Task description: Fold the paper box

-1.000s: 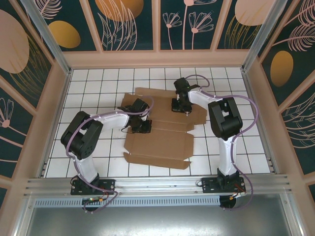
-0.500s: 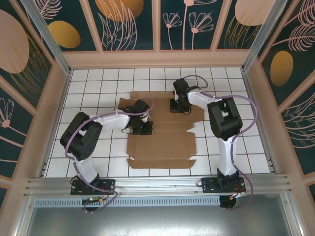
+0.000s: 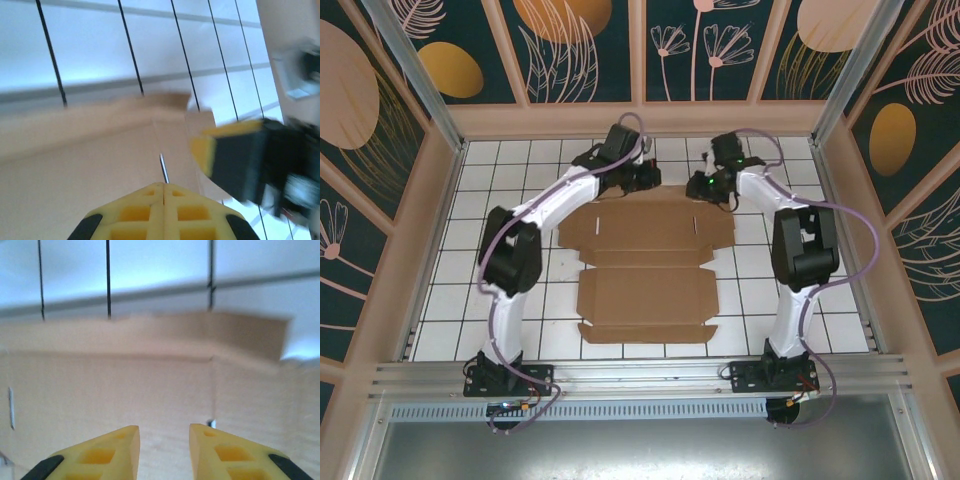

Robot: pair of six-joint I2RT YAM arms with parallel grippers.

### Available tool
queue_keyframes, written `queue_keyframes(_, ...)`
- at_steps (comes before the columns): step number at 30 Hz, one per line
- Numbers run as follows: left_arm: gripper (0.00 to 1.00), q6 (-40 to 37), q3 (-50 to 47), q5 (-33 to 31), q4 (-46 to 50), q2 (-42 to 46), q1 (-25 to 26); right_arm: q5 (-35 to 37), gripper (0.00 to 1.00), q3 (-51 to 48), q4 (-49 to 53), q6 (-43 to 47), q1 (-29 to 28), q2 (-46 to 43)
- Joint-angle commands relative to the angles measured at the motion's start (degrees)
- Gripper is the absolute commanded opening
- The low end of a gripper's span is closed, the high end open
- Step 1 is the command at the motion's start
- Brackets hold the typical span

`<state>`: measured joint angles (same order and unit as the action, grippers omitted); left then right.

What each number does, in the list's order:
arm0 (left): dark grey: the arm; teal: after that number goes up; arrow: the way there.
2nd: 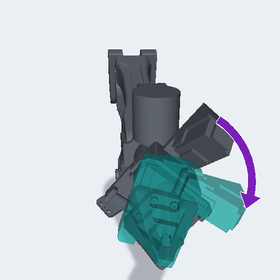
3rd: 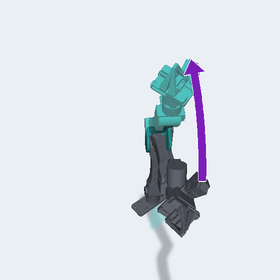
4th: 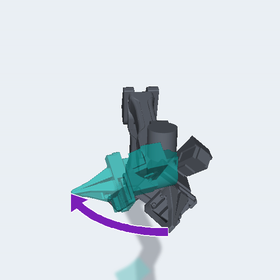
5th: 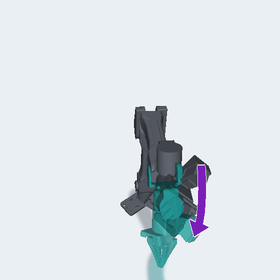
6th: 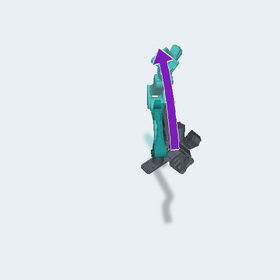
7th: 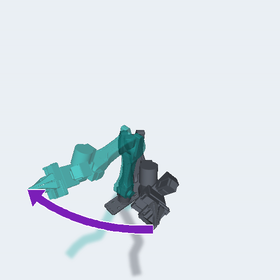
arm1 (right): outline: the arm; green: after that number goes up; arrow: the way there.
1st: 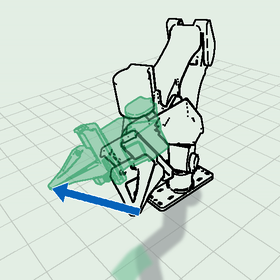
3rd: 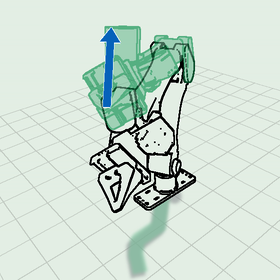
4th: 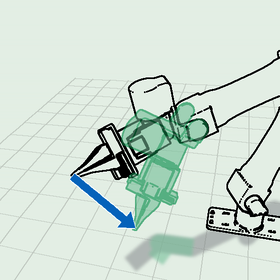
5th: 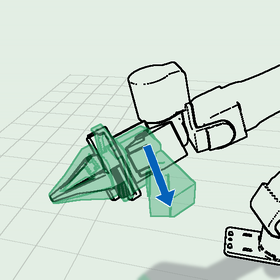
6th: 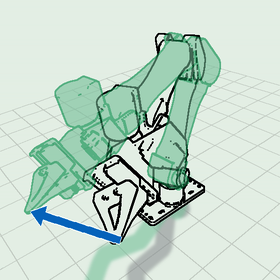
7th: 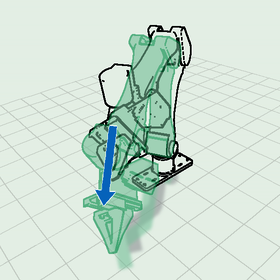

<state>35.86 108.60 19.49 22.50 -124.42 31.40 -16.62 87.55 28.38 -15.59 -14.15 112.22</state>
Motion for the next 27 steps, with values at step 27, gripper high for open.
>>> queue_keyframes(27,0.0,8.4,8.4,4.0,-6.2,-20.0,-2.7,-4.8,0.58,10.0,-2.1,-3.2,6.8,13.5)
